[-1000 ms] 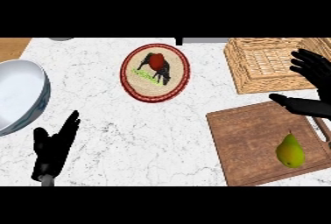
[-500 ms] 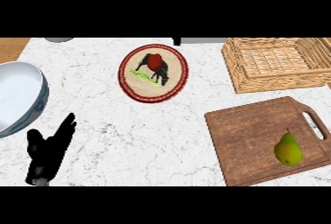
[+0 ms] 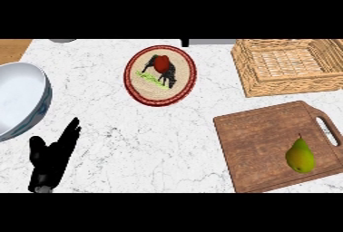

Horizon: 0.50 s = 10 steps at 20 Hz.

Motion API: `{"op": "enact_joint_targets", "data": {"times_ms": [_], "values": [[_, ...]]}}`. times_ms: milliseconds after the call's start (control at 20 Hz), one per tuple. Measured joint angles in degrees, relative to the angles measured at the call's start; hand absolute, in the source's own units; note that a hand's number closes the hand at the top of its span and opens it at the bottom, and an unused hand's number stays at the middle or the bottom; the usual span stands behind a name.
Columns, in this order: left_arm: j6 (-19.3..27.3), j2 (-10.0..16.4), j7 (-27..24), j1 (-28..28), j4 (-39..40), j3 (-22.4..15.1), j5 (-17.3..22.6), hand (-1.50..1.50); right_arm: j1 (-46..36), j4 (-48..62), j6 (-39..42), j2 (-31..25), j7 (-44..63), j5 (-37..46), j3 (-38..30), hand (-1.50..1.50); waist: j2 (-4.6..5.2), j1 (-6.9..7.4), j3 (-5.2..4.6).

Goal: Pick the pear from the cutting board and place it in the basket

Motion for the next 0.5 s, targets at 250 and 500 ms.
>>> {"op": "enact_joint_targets", "data": {"times_ms": [250,500], "values": [[-0.47,-0.06,1.03,-0.26,0.02,0.35,-0.18,0.0,1.89,2.41,6.58,-1.99,-1.96,0.0,-1.85,-1.5,-0.03,0.15,0.08],[0.2,-1.02,0.87,0.09,-0.38,0.3,-1.2,0.0,3.62,2.76,7.57,0.04,-3.6,1.4,-3.2,-1.5,-0.03,0.28,0.09]]}}
